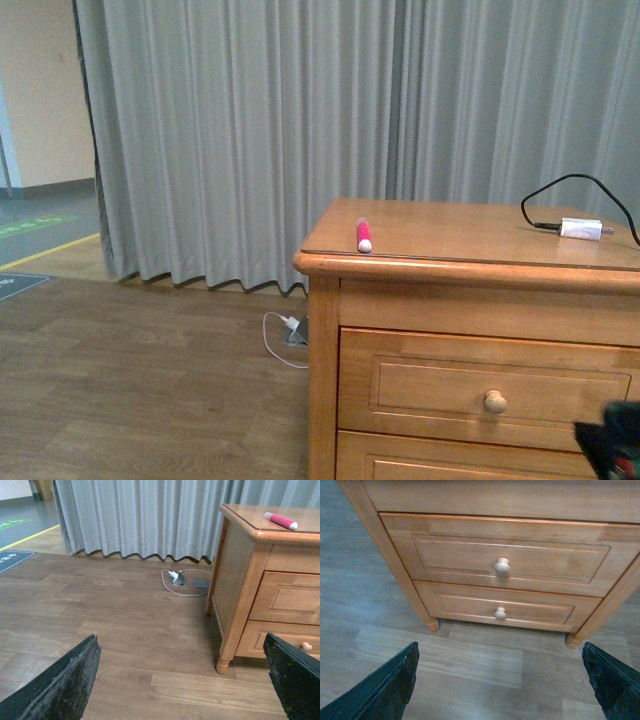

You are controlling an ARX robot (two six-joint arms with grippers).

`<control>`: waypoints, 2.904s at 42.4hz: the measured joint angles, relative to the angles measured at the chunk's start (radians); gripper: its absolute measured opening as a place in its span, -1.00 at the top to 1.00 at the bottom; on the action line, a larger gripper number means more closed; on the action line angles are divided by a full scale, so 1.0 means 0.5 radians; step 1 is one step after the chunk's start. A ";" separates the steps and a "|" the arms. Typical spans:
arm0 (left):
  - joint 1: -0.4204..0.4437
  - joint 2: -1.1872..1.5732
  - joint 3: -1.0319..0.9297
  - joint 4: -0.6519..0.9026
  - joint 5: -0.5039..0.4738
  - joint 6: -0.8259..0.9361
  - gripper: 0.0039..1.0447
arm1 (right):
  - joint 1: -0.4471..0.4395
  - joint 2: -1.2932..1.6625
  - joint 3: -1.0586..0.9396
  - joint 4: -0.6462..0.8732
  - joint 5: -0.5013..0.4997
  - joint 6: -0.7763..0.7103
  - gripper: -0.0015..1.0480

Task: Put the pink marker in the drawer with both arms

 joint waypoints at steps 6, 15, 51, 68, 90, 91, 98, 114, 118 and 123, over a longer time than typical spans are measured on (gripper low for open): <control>0.000 0.000 0.000 0.000 0.000 0.000 -0.89 | -0.002 0.481 0.295 0.143 0.003 0.028 -0.84; 0.000 0.000 0.000 0.000 0.000 0.000 -0.89 | -0.003 1.006 0.683 0.300 0.069 0.063 -0.84; 0.000 0.000 0.000 0.000 0.000 0.000 -0.89 | -0.133 1.992 1.518 0.431 0.157 0.036 -0.84; 0.000 0.000 0.000 0.000 0.000 0.000 -0.89 | -0.154 2.084 1.593 0.421 0.172 -0.011 -0.84; 0.000 0.000 0.000 0.000 -0.001 0.000 -0.89 | -0.159 1.962 1.398 0.423 0.124 -0.002 0.56; 0.000 0.000 0.000 0.000 0.000 0.000 -0.89 | -0.155 1.942 1.363 0.430 0.126 0.000 0.56; 0.000 0.000 0.000 0.000 0.000 0.000 -0.89 | -0.135 1.779 1.096 0.466 0.119 0.066 0.57; 0.000 0.000 0.000 0.000 0.000 0.000 -0.89 | -0.091 1.212 0.348 0.398 -0.002 0.216 0.57; 0.000 0.000 0.000 0.000 0.000 0.000 -0.89 | -0.059 1.140 0.249 0.401 0.018 0.212 0.57; 0.000 0.000 0.000 0.000 0.000 0.000 -0.89 | -0.040 1.050 0.139 0.408 0.021 0.203 0.57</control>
